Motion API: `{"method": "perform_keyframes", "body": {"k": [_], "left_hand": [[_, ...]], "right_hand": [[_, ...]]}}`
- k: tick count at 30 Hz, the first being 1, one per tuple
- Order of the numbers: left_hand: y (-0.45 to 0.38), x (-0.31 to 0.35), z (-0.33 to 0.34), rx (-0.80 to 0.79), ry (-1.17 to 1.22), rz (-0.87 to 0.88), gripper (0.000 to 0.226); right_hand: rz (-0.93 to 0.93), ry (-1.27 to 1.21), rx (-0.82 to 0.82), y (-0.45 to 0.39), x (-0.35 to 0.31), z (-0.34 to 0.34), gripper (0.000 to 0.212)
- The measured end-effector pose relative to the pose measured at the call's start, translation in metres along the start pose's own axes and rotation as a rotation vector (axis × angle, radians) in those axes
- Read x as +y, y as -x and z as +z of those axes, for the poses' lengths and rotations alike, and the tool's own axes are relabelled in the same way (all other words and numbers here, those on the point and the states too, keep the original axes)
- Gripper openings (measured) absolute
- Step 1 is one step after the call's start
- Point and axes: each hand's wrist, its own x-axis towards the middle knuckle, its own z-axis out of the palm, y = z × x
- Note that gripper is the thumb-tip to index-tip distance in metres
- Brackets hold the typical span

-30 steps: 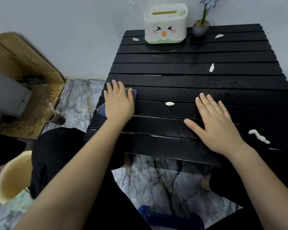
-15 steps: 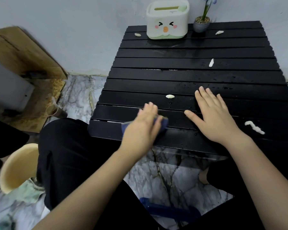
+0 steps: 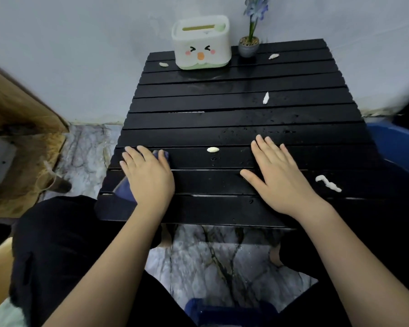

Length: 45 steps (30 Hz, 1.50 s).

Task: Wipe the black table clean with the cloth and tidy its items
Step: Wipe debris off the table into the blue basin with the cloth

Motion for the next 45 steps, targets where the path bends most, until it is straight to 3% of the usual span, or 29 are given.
{"method": "perform_keyframes", "body": {"k": [6,10,12,14,16,18,22,24,29,33,36,41,43,45], "left_hand": [[-0.004,0.101,0.009,-0.08,0.119,0.22,0.056],[0.017,0.154,0.0,-0.215,0.593,0.472,0.036],[0.012,0.162,-0.011,-0.291,0.875,0.404,0.035],[-0.011,0.16,-0.014,-0.185,1.109,0.199,0.048],[-0.044,0.15,-0.016,0.016,1.07,0.133,0.054],[-0.079,0.135,-0.01,0.126,0.856,0.139,0.051],[-0.12,0.103,0.022,-0.056,0.17,0.161,0.088],[-0.124,0.103,0.035,-0.043,0.078,0.179,0.086],[-0.146,0.146,0.049,0.01,0.047,0.23,0.065],[-0.148,0.2,0.055,-0.008,0.044,0.444,0.045],[-0.122,0.247,0.052,-0.108,0.16,0.659,0.039],[-0.07,0.286,0.047,-0.344,0.348,1.024,0.049],[-0.066,0.287,0.045,-0.46,0.425,1.079,0.046],[-0.073,0.286,0.035,-0.523,0.668,0.972,0.039]], "right_hand": [[0.078,0.006,-0.012,-0.005,0.015,-0.011,0.073],[0.137,0.013,0.003,-0.005,0.036,-0.03,0.07],[0.152,0.027,-0.001,-0.005,0.051,-0.042,0.071],[0.175,0.036,-0.02,-0.004,0.067,-0.053,0.071],[0.203,0.056,-0.04,-0.006,0.084,-0.063,0.069],[0.232,0.06,-0.054,-0.01,0.097,-0.069,0.07],[0.292,0.021,-0.057,-0.015,0.113,-0.072,0.072],[0.314,0.008,-0.082,-0.014,0.116,-0.07,0.072],[0.32,-0.008,-0.111,-0.014,0.119,-0.07,0.073],[0.31,0.003,-0.112,-0.015,0.119,-0.072,0.073],[0.308,-0.004,-0.121,-0.013,0.121,-0.074,0.072],[0.337,-0.008,-0.098,-0.009,0.122,-0.076,0.077],[0.37,-0.002,-0.098,-0.007,0.122,-0.077,0.08],[0.391,-0.003,-0.103,-0.005,0.123,-0.078,0.082]]}}
